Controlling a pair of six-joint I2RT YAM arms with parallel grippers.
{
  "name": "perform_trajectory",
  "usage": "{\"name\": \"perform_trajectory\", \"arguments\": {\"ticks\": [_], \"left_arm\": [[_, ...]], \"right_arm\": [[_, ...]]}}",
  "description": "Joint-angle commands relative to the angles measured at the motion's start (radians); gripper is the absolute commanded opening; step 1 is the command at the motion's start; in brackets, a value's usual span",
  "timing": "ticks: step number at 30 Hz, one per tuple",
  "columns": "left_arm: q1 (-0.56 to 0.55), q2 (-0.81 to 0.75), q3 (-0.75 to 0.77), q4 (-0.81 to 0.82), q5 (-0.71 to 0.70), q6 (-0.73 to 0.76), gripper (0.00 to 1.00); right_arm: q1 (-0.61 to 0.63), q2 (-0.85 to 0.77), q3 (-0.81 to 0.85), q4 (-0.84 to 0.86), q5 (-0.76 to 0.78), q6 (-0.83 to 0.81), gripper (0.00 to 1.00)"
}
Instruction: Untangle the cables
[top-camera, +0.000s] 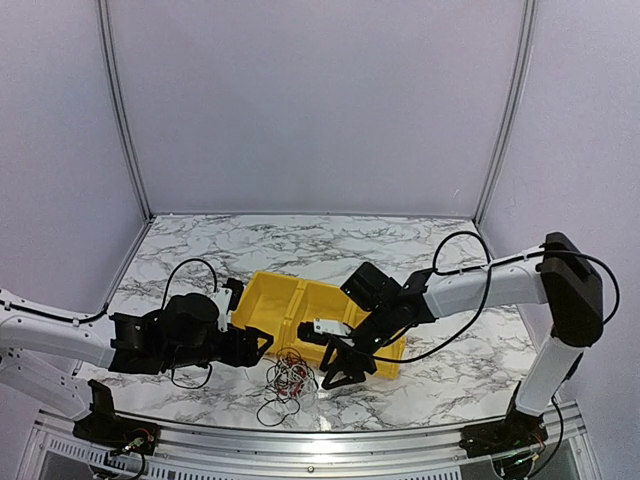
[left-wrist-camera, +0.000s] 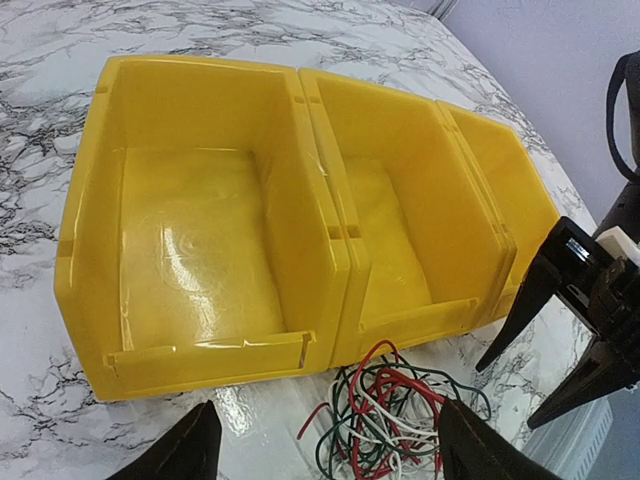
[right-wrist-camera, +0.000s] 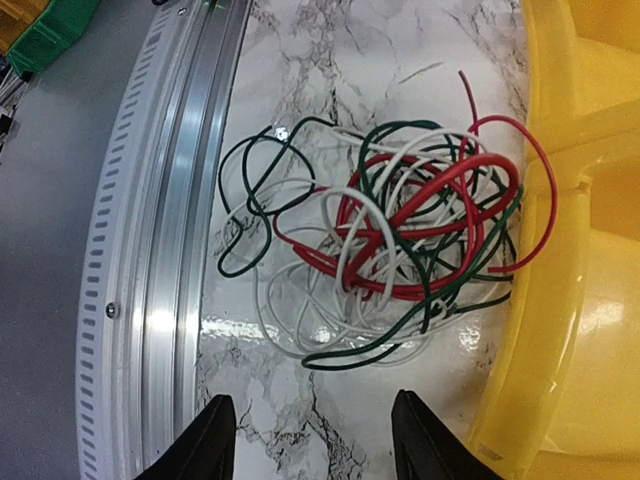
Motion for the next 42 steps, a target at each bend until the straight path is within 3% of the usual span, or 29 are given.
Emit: {"name": "perform_trajectory", "arguments": {"ticks": [1,8,16,21,32,38,42], "left_arm": [[-0.006,-0.017,-0.009,0.031,-0.012,-0.018,0.77],[-0.006,-0.018,-0.015,0.036,-0.022,-0.015,0.77],[-0.006,-0.013,-0.023,0.039,-0.02,-0.017,0.77],[-0.007,-0.012,-0.039,0.071,-0.004,0.0,0.76],[-0.099,0.011,-0.176,0.507,0.045,0.098,0.75],[-0.112,0.183,-0.12,0.645,0.013,0.102,0.75],[-0.143,0.332,-0.047,0.684,-0.045,0.099,0.7]], "right_arm": [[0.014,0.037,0.071,0.005,-0.019,0.054,0.54],[0.026,0.104,0.132,-0.021,0.009,0.095,0.49],[0.028,0.124,0.163,-0.04,0.042,0.117,0.3],[0.028,0.108,0.161,-0.05,0.055,0.118,0.01],[0.027,-0.018,0.193,-0.13,0.017,0.085,0.0],[0.027,-0.023,0.199,-0.126,-0.014,0.09,0.0],[0.028,-0.026,0.203,-0.131,-0.048,0.095,0.0]]}}
